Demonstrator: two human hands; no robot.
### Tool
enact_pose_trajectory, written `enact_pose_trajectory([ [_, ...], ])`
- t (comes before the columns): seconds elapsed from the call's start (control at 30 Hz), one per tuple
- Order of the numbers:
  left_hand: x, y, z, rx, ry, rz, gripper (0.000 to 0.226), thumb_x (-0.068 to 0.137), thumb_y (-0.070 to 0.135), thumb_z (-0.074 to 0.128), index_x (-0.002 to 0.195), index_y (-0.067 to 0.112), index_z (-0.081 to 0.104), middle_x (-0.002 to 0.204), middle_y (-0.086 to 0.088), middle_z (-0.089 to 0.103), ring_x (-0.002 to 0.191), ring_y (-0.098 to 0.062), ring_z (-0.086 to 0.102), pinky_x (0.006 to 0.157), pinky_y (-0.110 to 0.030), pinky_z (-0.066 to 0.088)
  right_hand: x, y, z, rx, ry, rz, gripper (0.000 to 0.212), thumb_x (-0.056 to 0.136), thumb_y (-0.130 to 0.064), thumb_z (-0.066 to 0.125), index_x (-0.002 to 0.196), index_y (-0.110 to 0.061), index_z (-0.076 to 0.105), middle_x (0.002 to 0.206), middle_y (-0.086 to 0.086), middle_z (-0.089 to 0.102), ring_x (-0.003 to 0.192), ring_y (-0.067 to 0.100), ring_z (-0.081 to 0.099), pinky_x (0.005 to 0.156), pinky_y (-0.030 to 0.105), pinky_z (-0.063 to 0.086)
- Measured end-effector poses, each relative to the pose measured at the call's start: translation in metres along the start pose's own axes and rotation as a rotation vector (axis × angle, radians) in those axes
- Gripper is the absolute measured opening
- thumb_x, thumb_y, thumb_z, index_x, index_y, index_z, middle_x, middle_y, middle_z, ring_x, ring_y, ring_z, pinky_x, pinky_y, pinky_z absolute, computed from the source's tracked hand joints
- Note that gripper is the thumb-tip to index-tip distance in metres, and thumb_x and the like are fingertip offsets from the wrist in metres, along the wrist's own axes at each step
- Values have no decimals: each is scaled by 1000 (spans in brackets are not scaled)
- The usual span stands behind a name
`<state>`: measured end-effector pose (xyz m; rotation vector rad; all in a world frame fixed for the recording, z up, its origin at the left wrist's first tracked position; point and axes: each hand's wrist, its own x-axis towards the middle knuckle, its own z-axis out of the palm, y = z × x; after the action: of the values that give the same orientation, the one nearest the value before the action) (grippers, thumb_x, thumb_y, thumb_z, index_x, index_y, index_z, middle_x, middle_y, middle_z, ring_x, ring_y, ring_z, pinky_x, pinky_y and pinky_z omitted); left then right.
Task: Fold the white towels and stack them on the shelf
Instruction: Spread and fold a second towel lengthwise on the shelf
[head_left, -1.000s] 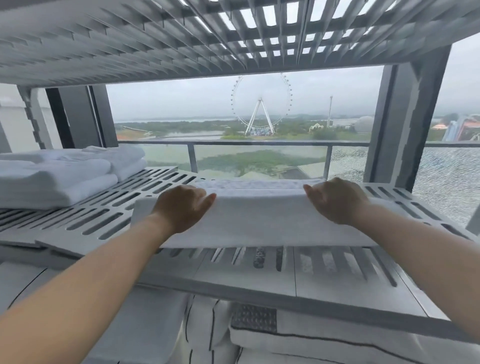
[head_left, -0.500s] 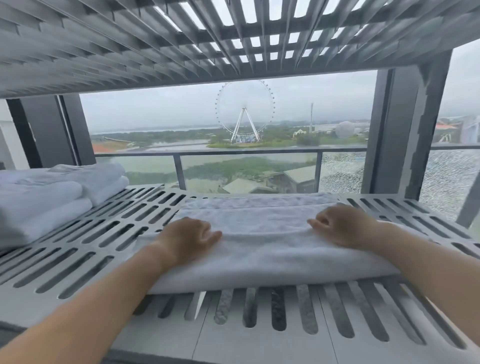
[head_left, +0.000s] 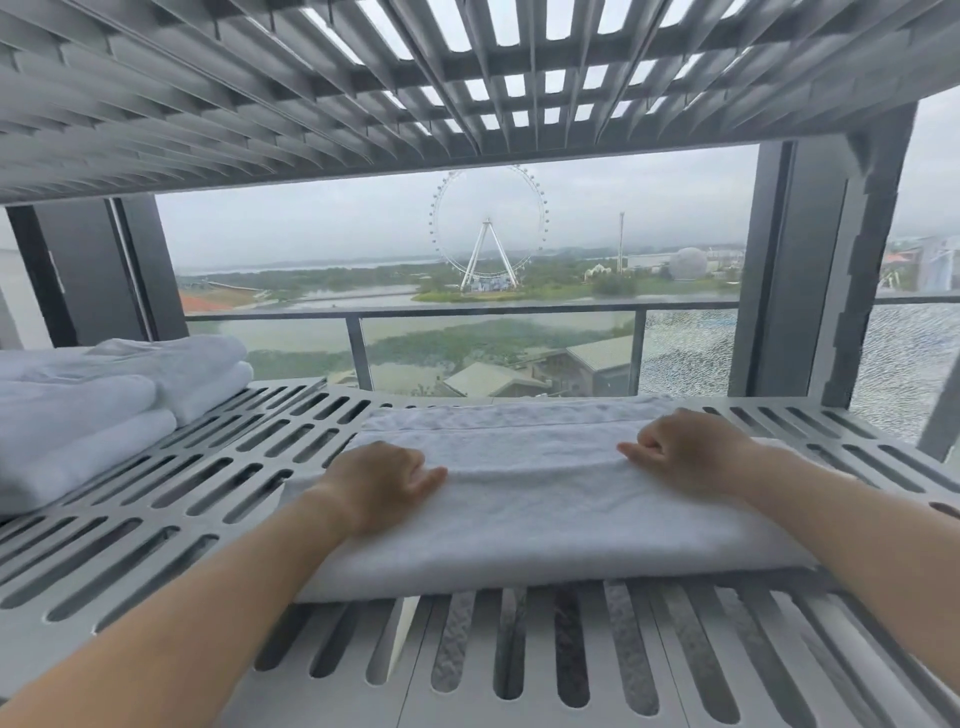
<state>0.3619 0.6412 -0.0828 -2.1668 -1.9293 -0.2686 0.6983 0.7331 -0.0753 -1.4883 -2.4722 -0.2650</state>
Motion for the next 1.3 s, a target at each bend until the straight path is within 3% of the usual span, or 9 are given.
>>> enact_pose_trajectory([
  [0.3,19,-7,5,23,-63,39,45,92,57,24,68,23,42,71,4,54,67,-12,51,61,-32,36,4,2,9,-87,-64,-6,53,92,-56,29,56,-19,41,61,-6,50,56,6,43,47,26,22],
  [0.63,18,-10,14,4,-55,15,44,92,56,26,68,23,44,70,6,51,71,-14,52,64,-32,37,6,10,16,145,-12,-76,47,91,-51,39,60,-17,43,66,1,54,63,16,48,59,32,33],
  [0.83,17,-10,13,12,-49,-14,45,93,56,27,68,22,46,69,6,51,68,-13,50,63,-31,37,10,9,16,132,47,-78,49,90,-52,40,60,-15,42,63,3,54,60,15,47,52,26,27],
  [1.07,19,-11,15,-22,-29,-49,46,91,57,29,69,21,46,68,5,54,65,-11,50,60,-31,36,9,7,19,150,-13,-22,47,90,-51,44,58,-16,44,64,1,54,65,20,51,62,33,38],
  [1.13,19,-9,12,-30,-65,-61,43,90,58,31,73,22,46,76,5,56,72,-13,52,66,-32,39,7,4,16,137,-17,-3,45,90,-51,44,61,-16,46,68,2,57,69,21,52,65,33,40],
  [1.2,18,-5,7,21,-74,-58,36,90,57,35,85,23,47,94,4,55,91,-15,52,80,-34,42,4,-2,10,78,-31,15,39,90,-51,43,69,-18,48,79,1,59,76,19,52,69,33,41],
  [1.3,18,18,-2,14,23,8,27,92,47,41,104,24,48,118,2,47,113,-16,43,94,-39,39,-1,-23,2,85,70,-33,29,93,-47,39,95,-20,52,105,-1,59,97,17,52,85,34,41],
])
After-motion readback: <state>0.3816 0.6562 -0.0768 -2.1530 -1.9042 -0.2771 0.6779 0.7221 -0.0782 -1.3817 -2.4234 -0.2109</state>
